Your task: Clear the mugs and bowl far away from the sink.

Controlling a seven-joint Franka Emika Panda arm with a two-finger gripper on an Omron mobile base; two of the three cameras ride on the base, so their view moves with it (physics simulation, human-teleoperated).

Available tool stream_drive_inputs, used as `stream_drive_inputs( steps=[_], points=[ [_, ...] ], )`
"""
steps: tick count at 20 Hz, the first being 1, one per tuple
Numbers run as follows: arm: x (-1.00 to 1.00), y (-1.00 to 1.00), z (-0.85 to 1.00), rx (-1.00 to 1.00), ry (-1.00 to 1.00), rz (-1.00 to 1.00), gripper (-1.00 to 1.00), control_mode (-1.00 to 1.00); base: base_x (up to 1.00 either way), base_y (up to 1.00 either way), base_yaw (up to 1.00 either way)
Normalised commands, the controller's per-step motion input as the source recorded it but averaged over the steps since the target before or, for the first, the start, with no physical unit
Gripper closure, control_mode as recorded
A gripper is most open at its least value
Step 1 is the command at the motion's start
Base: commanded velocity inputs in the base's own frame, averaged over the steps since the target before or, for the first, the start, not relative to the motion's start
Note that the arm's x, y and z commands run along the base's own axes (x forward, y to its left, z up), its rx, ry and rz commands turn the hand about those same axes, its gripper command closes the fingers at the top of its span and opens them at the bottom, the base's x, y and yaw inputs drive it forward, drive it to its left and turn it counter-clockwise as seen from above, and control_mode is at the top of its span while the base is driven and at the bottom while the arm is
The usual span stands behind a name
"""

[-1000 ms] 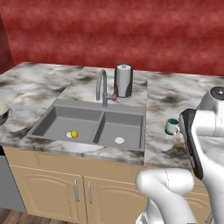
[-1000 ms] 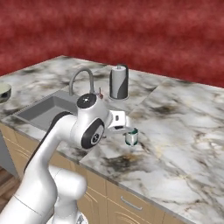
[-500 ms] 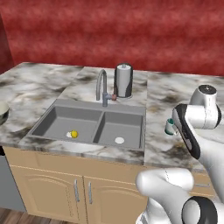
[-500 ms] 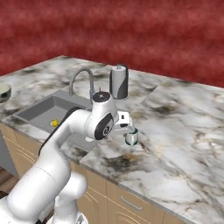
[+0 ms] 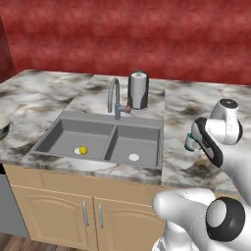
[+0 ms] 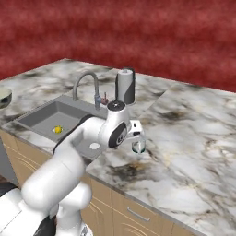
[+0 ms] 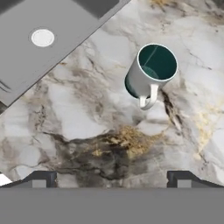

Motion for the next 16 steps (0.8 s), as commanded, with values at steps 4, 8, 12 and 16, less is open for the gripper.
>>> stream_drive_inputs(
  steps=[4, 8, 12, 16],
  points=[
    [0.2, -0.06, -0.4, 0.0, 0.1, 0.0, -1.0, -1.0, 0.0, 0.0, 0.0],
    [0.38, -0.02, -0.19, 0.0, 0.01, 0.0, -1.0, -1.0, 0.0, 0.0, 0.0],
    [0.36, -0.1, -0.12, 0.0, 0.0, -0.03, -1.0, -1.0, 0.0, 0.0, 0.0],
    [0.32, -0.22, -0.09, 0.0, 0.0, -0.05, -1.0, -1.0, 0.0, 0.0, 0.0]
  ],
)
